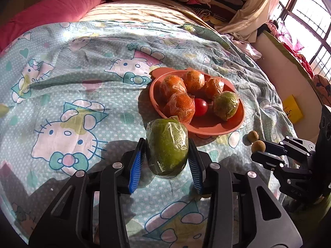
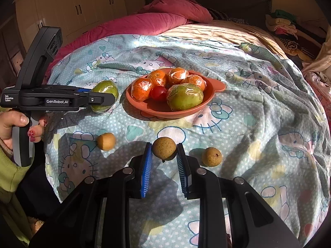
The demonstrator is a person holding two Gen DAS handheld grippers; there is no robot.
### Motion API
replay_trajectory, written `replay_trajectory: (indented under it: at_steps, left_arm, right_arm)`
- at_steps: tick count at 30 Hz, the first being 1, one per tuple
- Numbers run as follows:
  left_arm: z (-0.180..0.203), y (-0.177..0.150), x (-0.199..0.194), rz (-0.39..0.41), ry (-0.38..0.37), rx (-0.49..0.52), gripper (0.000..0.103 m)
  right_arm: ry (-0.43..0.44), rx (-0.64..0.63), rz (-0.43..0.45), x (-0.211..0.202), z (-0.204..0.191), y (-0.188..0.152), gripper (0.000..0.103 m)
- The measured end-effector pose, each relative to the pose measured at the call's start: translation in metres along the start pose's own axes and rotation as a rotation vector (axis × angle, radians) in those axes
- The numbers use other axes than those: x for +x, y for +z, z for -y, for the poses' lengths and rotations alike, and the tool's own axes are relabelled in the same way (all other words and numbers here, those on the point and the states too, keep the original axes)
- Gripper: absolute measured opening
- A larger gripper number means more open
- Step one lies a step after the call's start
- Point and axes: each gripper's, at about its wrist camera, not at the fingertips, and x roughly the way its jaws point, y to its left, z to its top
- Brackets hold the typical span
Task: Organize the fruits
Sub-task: 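Carry both held fruits over the orange plate and lower them in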
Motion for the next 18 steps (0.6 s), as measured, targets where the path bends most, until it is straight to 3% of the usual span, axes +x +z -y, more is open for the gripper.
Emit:
replay_trajectory:
  at_steps: [18]
  left_arm:
    - [0.024,0.01,-0.009,0.018,-0.015,0.052,0.031]
  right_arm:
    - [-0.013,0.007,0.038,-0.014,0.008,0.009,0.023]
